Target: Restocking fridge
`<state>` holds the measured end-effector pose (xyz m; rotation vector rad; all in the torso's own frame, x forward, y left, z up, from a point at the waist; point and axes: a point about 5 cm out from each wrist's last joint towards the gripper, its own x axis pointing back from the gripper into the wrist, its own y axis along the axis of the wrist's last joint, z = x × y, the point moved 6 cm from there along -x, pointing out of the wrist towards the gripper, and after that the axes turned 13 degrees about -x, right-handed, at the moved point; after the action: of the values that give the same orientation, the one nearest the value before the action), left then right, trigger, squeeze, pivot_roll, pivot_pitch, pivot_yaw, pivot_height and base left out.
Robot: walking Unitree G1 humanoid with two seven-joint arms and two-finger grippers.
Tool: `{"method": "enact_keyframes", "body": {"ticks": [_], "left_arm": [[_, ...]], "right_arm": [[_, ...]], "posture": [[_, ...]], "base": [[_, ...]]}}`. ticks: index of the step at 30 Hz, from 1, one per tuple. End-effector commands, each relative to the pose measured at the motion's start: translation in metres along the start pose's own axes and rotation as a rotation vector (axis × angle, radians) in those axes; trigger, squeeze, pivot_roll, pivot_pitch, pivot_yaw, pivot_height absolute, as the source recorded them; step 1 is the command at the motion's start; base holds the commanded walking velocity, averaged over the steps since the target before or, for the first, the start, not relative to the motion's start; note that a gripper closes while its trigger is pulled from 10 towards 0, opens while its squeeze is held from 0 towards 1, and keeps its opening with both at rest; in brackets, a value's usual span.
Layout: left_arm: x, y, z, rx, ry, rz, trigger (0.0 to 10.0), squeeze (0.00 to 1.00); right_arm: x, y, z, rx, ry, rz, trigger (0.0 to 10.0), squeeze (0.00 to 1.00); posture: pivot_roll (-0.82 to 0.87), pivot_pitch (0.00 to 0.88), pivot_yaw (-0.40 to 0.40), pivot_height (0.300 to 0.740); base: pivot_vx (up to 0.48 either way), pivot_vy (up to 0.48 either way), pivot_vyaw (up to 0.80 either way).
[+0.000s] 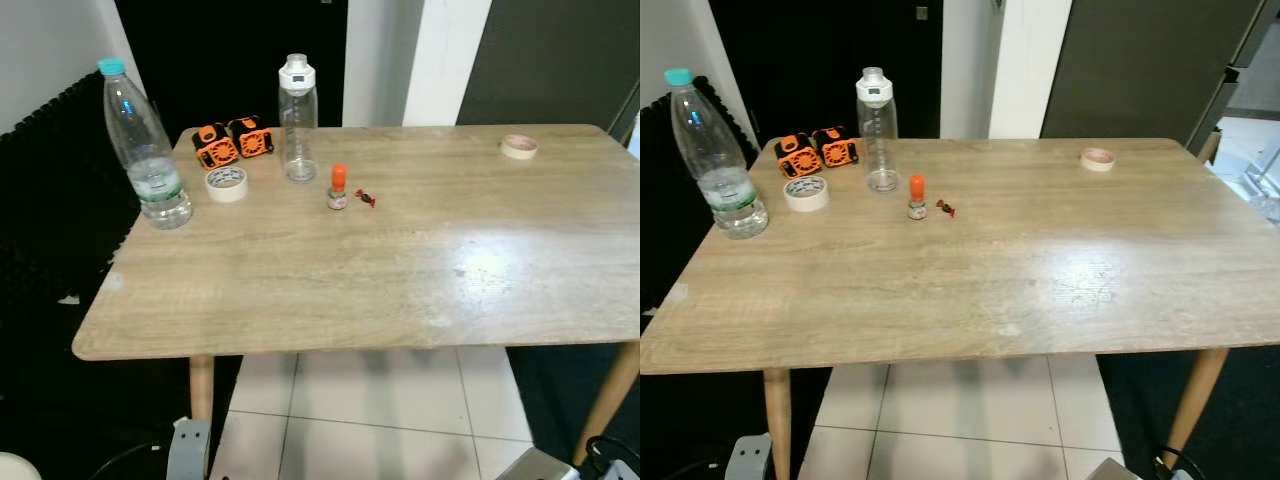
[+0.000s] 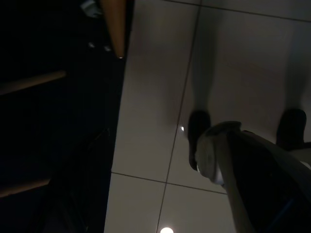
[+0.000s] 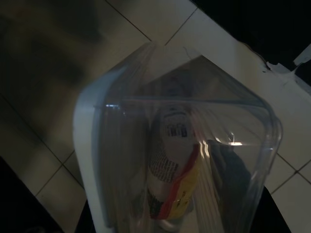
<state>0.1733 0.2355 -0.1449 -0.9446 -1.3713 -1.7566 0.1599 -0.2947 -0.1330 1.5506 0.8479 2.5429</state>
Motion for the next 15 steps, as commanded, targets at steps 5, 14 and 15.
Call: {"method": "enact_keyframes", "body": {"ticks": [5,14,15], "left_arm": [[0.0,-0.008,-0.011,-0.016,-0.031,0.027,10.0,0.0],[0.001,-0.013,-0.014,-0.015,-0.039,0.039,10.0,0.0],[0.001,-0.013,-0.015,-0.016,-0.041,0.038,10.0,0.0]], "right_arm": [[-0.001,0.01,0.0,0.001,0.001,-0.021,10.0,0.0],[-0.001,0.008,0.0,0.025,0.005,-0.009,10.0,0.0],[-0.001,0.008,0.0,0.025,0.005,-0.008,10.0,0.0]], "posture": [[0.04,0.0,-0.029,0.74],[0.05,0.0,-0.035,0.74],[0.05,0.0,-0.033,0.74]], "base": [[0.0,-0.474,0.0],[0.0,-0.477,0.0],[0.0,-0.48,0.0]]}}
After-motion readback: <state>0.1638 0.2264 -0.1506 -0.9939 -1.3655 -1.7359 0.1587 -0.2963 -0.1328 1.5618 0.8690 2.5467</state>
